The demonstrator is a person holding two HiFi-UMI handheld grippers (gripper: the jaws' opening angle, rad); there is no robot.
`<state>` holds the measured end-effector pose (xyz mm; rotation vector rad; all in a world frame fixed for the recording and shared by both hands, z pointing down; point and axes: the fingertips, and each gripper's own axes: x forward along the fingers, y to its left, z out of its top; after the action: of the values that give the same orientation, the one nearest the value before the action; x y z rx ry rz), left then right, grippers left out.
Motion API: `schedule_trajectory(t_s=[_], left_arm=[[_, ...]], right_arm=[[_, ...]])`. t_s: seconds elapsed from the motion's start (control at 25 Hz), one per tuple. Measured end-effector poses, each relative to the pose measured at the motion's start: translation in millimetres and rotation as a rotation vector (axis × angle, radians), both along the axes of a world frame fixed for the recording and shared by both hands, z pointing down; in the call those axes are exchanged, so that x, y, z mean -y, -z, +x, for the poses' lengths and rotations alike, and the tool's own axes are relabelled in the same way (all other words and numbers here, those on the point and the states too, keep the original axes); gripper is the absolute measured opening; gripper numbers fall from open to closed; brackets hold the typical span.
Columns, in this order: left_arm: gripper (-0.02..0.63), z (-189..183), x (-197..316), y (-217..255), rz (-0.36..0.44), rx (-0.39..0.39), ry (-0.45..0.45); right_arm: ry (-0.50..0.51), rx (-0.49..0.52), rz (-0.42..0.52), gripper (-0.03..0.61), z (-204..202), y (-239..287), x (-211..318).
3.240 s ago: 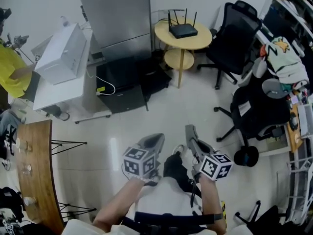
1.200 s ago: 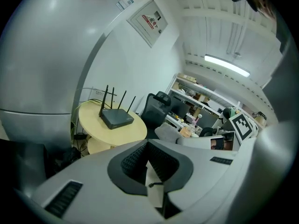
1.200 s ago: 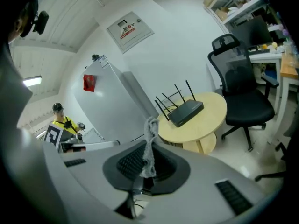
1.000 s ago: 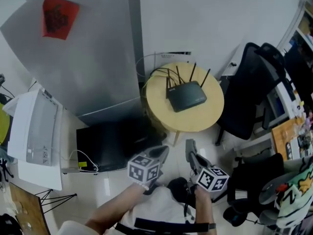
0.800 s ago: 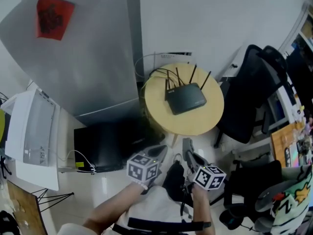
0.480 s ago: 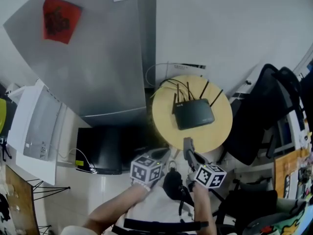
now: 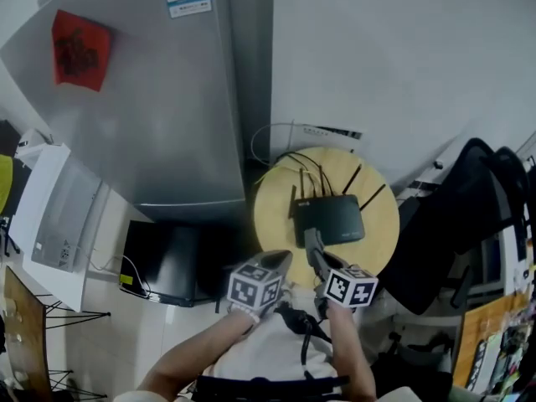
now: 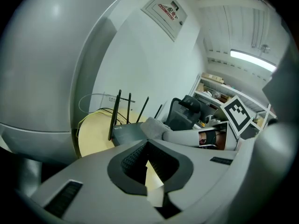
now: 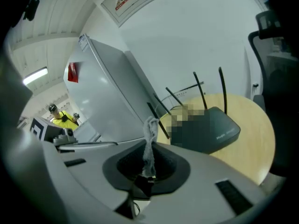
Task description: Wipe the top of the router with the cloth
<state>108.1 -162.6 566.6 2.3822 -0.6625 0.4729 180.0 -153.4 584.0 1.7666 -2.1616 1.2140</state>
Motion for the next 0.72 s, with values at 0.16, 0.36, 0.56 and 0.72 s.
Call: schedule_trajectory(t_s=[0.16,0.36,0.56,0.72], left_arm=[[-0.002,13.9,22.7,-11.2,-0.006,0.019,0.051],[-0.002,17.4,49.6,-29.4,-0.040,0.043,0.133],[-0.002,18.6,71.6,-40.3,-0.055,0.081,0.195],[-0.002,23.3,84.1,-44.1,-0.057,0.100,0.216]], right_arm=[[0.074,-0.059,-0.037,0.035,16.5,-16.8,37.6],[0.173,-0.136,-0.118,0.035,25.8,-48.9,85.2],[0.231,-0.216,-0.177,0.035,32.2,-79.9,125.1],[0.259,-0.243,-0.226,0.035,34.2,-100.8,144.5]])
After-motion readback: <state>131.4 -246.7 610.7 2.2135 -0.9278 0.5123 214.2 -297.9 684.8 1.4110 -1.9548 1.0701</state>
